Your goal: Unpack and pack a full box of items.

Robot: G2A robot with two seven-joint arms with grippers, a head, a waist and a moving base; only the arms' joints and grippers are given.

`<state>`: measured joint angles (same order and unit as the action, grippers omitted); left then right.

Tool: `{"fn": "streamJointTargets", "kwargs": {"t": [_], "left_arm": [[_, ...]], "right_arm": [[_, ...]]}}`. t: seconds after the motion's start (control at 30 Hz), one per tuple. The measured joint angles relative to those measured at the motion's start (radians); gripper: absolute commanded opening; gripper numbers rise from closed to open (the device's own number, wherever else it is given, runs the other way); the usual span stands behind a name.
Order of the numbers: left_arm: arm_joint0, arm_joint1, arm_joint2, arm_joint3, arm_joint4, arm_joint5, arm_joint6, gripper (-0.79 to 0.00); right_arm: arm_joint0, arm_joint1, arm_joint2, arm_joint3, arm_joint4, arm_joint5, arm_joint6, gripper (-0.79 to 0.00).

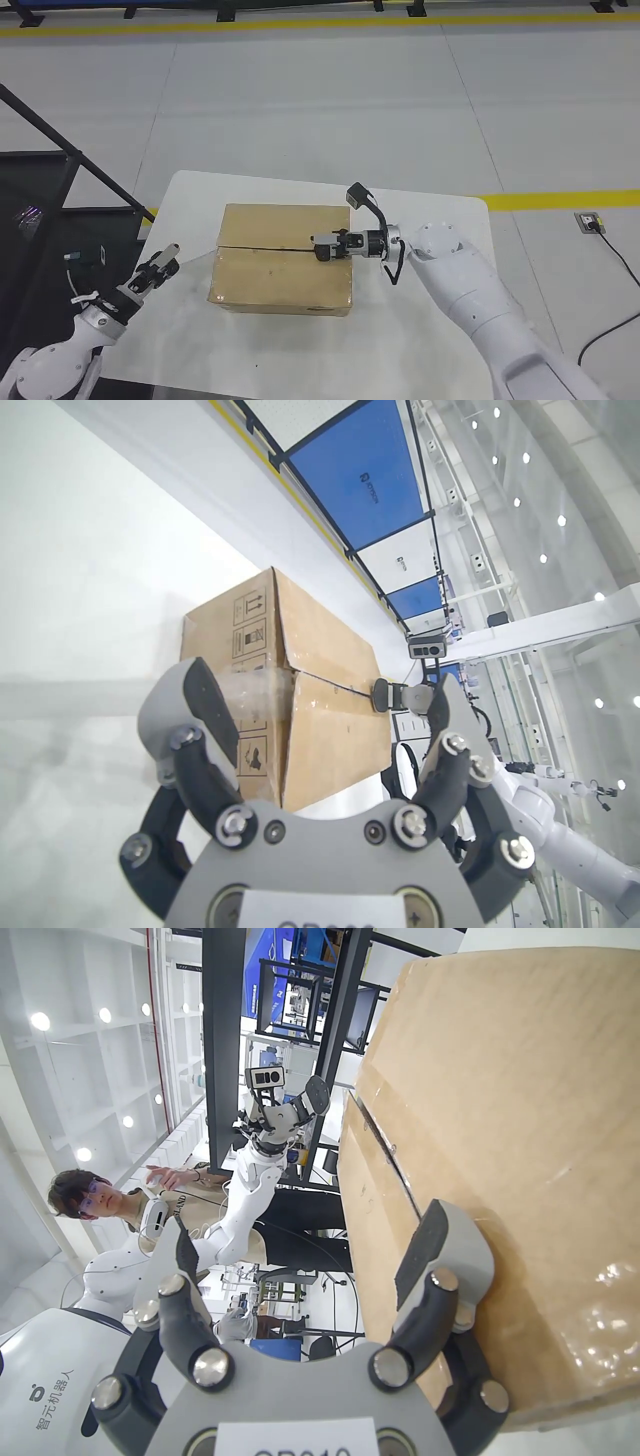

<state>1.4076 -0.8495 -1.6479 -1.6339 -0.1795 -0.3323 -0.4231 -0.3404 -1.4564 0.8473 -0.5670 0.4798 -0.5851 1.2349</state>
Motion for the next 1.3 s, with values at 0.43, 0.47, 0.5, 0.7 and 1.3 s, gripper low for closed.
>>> {"fn": "streamJointTargets", "kwargs": {"t": [0.43,0.47,0.5,0.7,1.3], "left_arm": [[0.072,-0.033,0.083,0.062,-0.100,0.078,0.128,0.000],[0.072,-0.036,0.091,0.070,-0.110,0.088,0.140,0.000],[0.070,-0.040,0.101,0.079,-0.116,0.100,0.152,0.000],[-0.009,-0.065,0.185,0.159,-0.146,0.167,0.204,0.000],[-0.352,-0.158,0.350,0.530,-0.446,0.141,0.152,0.000]], "right_arm": [[0.000,0.000,0.000,0.000,0.000,0.000,0.000,0.000],[0.000,0.000,0.000,0.000,0.000,0.000,0.000,0.000],[0.000,0.000,0.000,0.000,0.000,0.000,0.000,0.000],[0.000,0.000,0.000,0.000,0.000,0.000,0.000,0.000],[0.000,0.000,0.000,0.000,0.000,0.000,0.000,0.000]]}}
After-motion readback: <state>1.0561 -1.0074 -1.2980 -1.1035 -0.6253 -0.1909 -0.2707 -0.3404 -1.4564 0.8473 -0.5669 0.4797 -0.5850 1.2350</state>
